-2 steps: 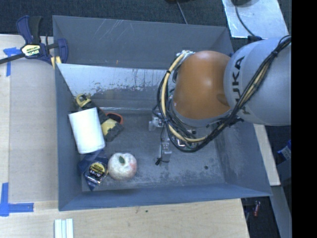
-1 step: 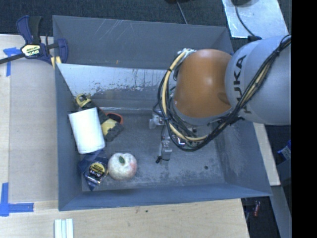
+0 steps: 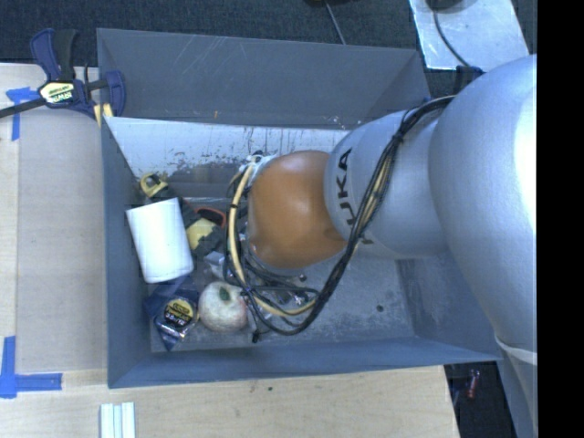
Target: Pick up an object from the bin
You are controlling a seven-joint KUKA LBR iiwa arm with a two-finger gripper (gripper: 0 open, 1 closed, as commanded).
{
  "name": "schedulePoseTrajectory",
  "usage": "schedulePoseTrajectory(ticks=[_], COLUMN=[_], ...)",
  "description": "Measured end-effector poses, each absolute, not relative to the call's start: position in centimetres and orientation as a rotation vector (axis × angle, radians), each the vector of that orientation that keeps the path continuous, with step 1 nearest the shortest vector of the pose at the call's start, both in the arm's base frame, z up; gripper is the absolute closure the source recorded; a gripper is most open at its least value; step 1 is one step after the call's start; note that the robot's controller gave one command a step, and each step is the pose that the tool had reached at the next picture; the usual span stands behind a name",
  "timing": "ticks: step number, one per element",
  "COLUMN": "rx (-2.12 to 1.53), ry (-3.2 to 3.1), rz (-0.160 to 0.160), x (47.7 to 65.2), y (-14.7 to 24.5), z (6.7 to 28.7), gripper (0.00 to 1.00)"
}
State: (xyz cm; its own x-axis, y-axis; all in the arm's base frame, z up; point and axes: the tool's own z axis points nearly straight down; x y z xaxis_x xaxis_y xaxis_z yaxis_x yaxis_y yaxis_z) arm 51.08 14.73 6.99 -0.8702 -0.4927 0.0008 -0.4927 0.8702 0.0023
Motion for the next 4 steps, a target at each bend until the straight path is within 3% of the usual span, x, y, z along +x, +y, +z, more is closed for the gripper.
schedulePoseTrajectory(ticks=[1, 2, 3, 4], rx=[0.454, 0.790, 1.198, 1.660], ry=[-3.118, -3.033, -2.917, -2.669], rz=[-0.001, -0.004, 0.002, -0.001], x=[52.2, 51.0, 51.6, 50.1], y=[15.0, 14.8, 15.9, 16.7], z=[12.9, 7.1, 7.1, 7.1], gripper=[0.00, 0.00, 0.00, 1.00])
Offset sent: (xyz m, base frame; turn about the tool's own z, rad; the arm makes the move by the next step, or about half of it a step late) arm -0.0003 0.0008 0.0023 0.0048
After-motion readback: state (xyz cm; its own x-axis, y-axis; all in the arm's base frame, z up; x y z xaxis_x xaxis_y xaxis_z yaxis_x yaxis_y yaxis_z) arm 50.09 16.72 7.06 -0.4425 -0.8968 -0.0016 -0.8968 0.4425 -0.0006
